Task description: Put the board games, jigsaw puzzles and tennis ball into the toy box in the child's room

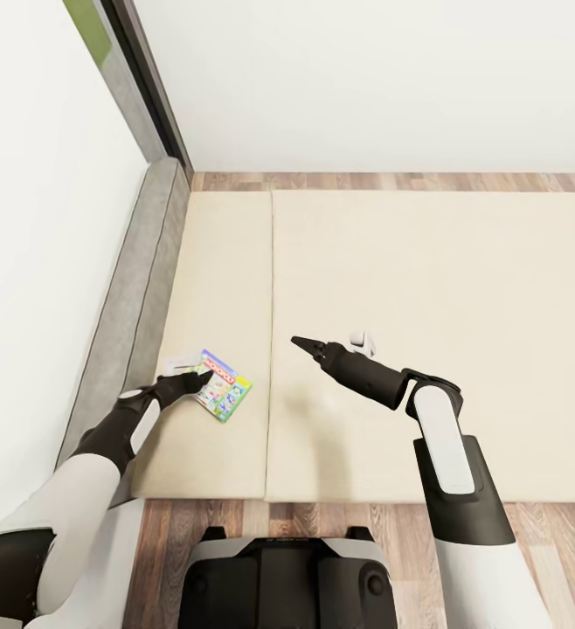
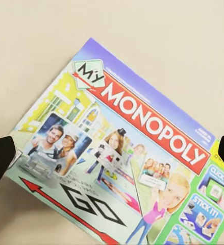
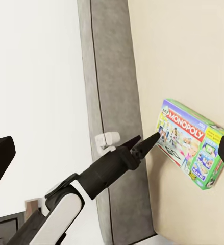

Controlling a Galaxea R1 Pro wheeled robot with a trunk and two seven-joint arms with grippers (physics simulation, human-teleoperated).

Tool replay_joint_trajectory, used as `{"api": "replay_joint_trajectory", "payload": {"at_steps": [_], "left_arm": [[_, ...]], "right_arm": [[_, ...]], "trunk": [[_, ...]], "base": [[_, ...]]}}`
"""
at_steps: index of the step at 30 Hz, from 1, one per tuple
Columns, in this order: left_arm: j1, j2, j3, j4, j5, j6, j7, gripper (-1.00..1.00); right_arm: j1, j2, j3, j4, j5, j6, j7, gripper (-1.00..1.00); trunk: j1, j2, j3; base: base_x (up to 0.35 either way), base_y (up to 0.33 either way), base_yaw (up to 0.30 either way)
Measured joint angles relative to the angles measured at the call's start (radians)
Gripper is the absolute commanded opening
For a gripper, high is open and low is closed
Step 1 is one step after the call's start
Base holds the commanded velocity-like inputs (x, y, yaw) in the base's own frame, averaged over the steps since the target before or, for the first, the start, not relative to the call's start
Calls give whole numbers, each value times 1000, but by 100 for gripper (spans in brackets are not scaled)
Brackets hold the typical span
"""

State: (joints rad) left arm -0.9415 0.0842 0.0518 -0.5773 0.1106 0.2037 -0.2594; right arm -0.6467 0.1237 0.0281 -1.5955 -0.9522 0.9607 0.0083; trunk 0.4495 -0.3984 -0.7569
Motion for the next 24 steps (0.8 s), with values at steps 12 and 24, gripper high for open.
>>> {"api": "replay_joint_trajectory", "payload": {"at_steps": [12, 24], "left_arm": [[-3, 27, 2, 0, 3, 0, -44, 100], [-98, 33, 24, 0, 0, 110, -59, 100]], "right_arm": [[-3, 0, 6, 1, 1, 1, -1, 100], [-23, 0, 6, 0, 2, 3, -2, 100]], "trunk": [[0, 0, -19], [0, 0, -39]], "base": [[0, 0, 0], [0, 0, 0]]}}
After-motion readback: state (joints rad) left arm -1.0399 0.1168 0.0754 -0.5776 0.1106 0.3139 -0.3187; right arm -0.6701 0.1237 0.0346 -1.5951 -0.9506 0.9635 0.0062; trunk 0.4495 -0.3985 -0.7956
